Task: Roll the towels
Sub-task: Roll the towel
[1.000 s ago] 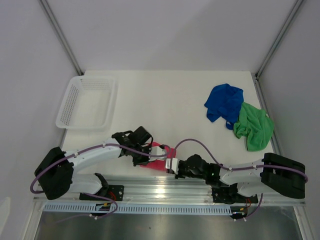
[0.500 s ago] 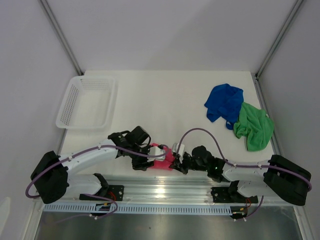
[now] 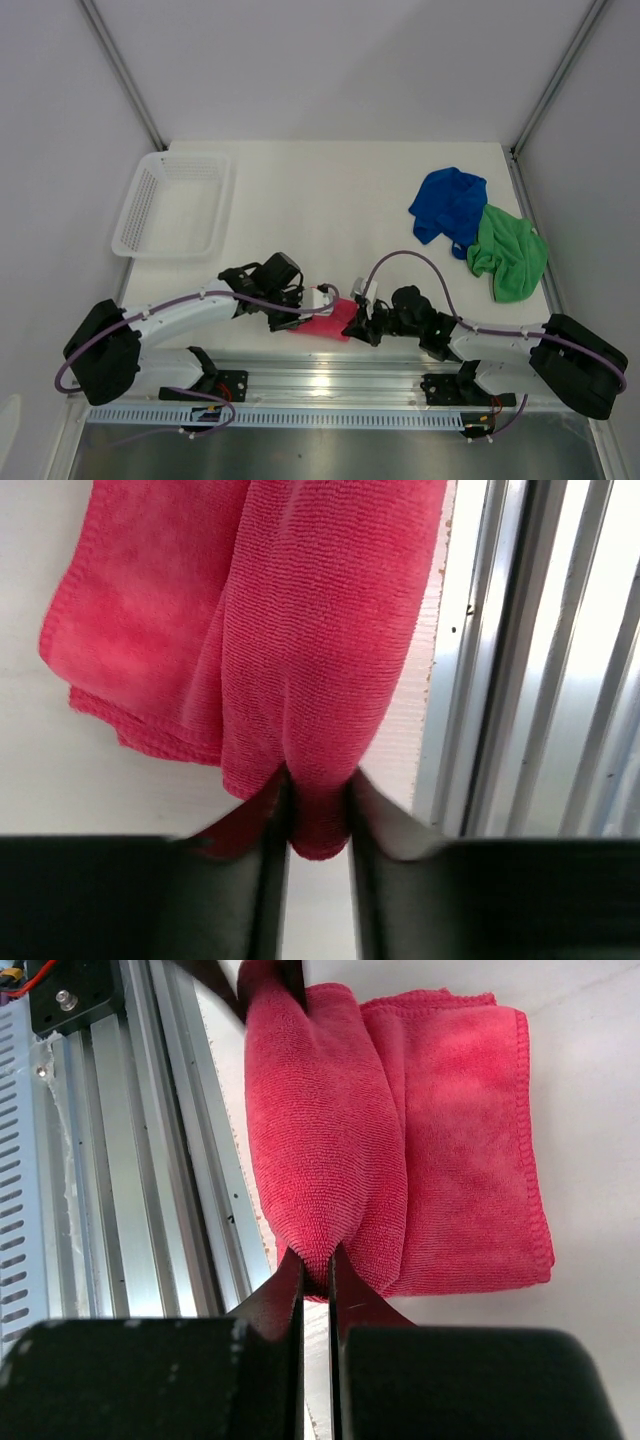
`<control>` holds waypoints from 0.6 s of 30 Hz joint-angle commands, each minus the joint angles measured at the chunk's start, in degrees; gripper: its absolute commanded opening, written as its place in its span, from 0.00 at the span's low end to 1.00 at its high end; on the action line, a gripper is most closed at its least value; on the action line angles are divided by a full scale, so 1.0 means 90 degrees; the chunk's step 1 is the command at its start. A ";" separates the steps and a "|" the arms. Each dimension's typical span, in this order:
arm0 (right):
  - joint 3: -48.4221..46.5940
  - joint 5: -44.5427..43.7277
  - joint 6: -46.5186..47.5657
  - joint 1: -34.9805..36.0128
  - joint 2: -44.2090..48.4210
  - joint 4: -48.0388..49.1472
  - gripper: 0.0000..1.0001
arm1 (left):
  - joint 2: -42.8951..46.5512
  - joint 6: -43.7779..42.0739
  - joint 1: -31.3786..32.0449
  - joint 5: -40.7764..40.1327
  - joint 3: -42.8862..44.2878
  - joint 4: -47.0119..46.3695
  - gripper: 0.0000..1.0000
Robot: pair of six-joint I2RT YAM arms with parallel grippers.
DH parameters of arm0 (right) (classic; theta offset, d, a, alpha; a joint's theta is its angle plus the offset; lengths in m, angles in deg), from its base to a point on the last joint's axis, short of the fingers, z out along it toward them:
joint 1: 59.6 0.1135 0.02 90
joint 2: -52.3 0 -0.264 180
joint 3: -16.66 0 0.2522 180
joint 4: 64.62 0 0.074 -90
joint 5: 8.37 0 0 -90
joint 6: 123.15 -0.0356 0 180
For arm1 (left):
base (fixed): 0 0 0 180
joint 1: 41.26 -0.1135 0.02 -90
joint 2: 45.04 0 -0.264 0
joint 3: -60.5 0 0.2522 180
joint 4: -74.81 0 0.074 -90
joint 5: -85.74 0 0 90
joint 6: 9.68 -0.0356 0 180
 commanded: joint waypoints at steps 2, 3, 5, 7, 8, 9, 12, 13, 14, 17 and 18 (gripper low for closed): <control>0.0093 0.0248 -0.0263 -0.0162 0.0125 0.0090 0.00 | -0.0150 0.0220 -0.0049 0.0098 0.0015 -0.0075 0.17; 0.0074 0.0238 -0.0244 -0.0172 0.0116 -0.0017 0.00 | -0.0150 0.0220 -0.0059 0.0128 0.0073 0.0071 0.10; -0.0024 0.0267 -0.0195 -0.0123 0.0096 -0.0154 0.00 | -0.0092 0.0211 -0.0059 0.0303 0.0112 0.0228 0.01; -0.0131 0.0355 -0.0039 0.0013 0.0135 -0.0301 0.00 | 0.0006 0.0114 -0.0059 0.0585 0.0122 0.0501 0.01; -0.0170 0.0433 -0.0038 0.0014 0.0145 -0.0311 0.00 | 0.0006 0.0065 -0.0059 0.0693 0.0132 0.0628 0.01; -0.0209 0.0520 -0.0087 -0.0005 0.0155 -0.0359 0.00 | 0.0074 0.0035 -0.0059 0.0810 0.0161 0.0764 0.01; -0.0365 0.0892 -0.0379 -0.0210 0.0174 -0.0573 0.00 | 0.0162 -0.0043 -0.0059 0.1202 0.0288 0.1272 0.01; -0.0385 0.0979 -0.0573 -0.0249 0.0164 -0.0613 0.00 | 0.0182 -0.0024 -0.0059 0.1241 0.0298 0.1331 0.02; -0.0395 0.1038 -0.0662 -0.0337 0.0145 -0.0643 0.00 | 0.0192 0.0015 -0.0059 0.1270 0.0346 0.1293 0.02; -0.0395 0.1127 -0.0985 -0.0484 0.0028 -0.0672 0.00 | 0.0085 0.0103 -0.0059 0.1290 0.0463 0.1157 0.07; -0.0424 0.1137 -0.1053 -0.0600 -0.0098 -0.0701 0.00 | 0.0036 0.0219 -0.0078 0.1213 0.0522 0.1108 0.15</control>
